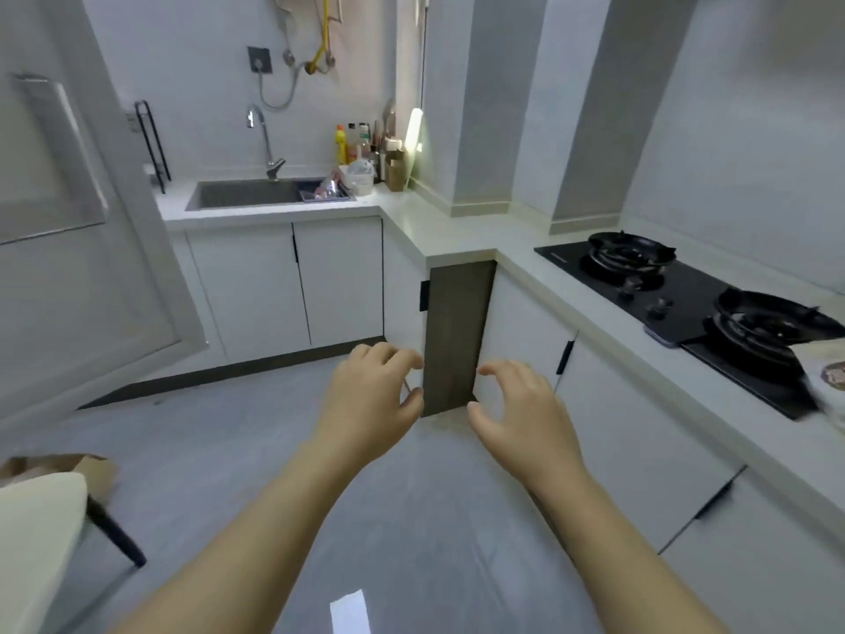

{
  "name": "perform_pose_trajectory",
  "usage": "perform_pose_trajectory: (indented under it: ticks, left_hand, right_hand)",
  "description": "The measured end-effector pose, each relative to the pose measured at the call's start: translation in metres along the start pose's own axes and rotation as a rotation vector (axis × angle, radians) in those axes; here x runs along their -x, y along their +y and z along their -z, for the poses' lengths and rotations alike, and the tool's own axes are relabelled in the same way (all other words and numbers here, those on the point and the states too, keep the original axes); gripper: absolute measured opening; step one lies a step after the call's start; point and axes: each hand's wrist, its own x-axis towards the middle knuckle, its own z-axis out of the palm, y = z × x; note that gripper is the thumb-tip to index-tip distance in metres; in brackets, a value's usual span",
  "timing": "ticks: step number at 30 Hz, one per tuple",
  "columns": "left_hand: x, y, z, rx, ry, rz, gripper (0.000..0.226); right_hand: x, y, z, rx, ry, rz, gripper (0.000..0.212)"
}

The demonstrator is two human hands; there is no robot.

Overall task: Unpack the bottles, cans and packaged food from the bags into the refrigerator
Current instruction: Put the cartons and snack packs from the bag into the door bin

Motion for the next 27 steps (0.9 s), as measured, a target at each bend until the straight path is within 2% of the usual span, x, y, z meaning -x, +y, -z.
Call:
perform_pose_trajectory:
  ticks: [16,27]
  left_hand:
    - [-0.152,0.203,-0.194,0.145,-0.302,-0.32,0.036]
    - [-0.213,0.304,-0.292,0.225,-0.472,-0.568,0.034]
  right_hand:
    - [-0.026,0.253,0.094,0.094,0.049,-0.393,0.042]
    - [-0.015,0.358,0.128,0.101,0.174,-0.694,0.039]
